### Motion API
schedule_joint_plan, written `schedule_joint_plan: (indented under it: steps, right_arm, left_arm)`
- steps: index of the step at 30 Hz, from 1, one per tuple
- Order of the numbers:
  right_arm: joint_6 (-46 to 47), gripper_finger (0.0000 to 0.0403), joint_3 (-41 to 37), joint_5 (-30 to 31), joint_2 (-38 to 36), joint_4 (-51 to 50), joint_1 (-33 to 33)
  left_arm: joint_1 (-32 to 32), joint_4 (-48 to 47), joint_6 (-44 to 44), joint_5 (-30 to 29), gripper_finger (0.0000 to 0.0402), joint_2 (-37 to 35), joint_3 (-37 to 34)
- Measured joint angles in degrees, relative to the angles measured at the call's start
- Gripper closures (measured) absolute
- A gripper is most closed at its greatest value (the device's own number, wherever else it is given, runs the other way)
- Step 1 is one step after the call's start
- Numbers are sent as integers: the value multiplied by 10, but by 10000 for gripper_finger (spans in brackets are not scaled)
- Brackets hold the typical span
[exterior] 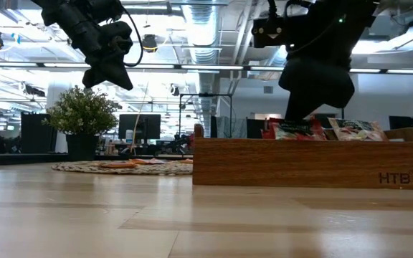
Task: Pick & Place Tea
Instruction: Put the red tea bag into the middle slot of the wooden organizer, then put the orange tea bag into the left slot of the wooden organizer
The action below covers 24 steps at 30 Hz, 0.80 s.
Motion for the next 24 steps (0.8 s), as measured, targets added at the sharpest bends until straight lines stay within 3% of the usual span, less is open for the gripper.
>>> schedule_joint_plan:
  steps: [5, 12, 15, 24]
  right_arm:
    - [1, 335, 27, 11, -4, -56, 2]
    - [14, 335, 159, 119, -5, -263, 9]
    - [-25, 335, 181, 145, -30, -250, -5]
    - [-35, 335, 172, 91, -139, -268, -165]
  left_arm:
    - [0, 0, 7, 0, 401, 0, 0]
    - [0, 7, 8, 0, 402, 0, 0]
    - [0, 13, 8, 7, 402, 0, 0]
    - [-1, 12, -3, 96, 402, 0, 0]
